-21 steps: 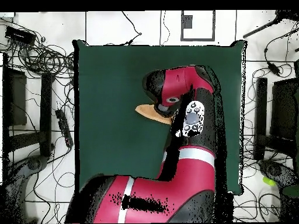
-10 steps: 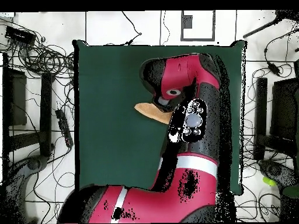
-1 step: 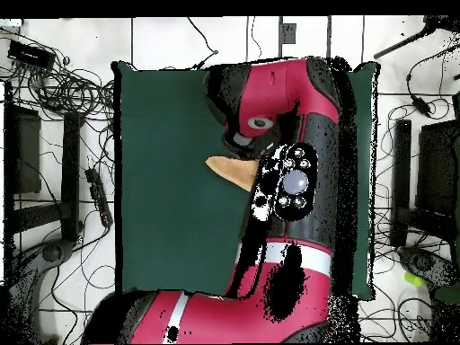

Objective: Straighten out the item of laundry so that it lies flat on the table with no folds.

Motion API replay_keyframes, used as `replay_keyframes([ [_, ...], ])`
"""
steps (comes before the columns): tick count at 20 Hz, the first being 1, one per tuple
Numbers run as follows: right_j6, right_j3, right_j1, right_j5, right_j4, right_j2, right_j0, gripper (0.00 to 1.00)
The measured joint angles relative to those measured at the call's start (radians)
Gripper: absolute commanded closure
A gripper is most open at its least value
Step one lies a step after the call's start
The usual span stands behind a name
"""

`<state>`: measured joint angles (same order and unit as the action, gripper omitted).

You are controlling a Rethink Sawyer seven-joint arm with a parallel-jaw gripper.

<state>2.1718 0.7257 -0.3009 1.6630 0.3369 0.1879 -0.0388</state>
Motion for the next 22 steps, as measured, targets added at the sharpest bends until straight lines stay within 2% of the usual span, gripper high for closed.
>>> replay_keyframes([
  [3,0.003,-0.077,0.018,0.042,-0.038,0.000,0.011,1.00],
  [8,0.039,-0.155,0.054,0.044,-0.087,0.000,0.026,1.00],
  [10,0.093,-0.202,0.086,0.044,-0.112,0.000,0.040,1.00],
  [22,0.353,-0.338,0.262,0.044,-0.176,0.000,0.098,1.00],
])
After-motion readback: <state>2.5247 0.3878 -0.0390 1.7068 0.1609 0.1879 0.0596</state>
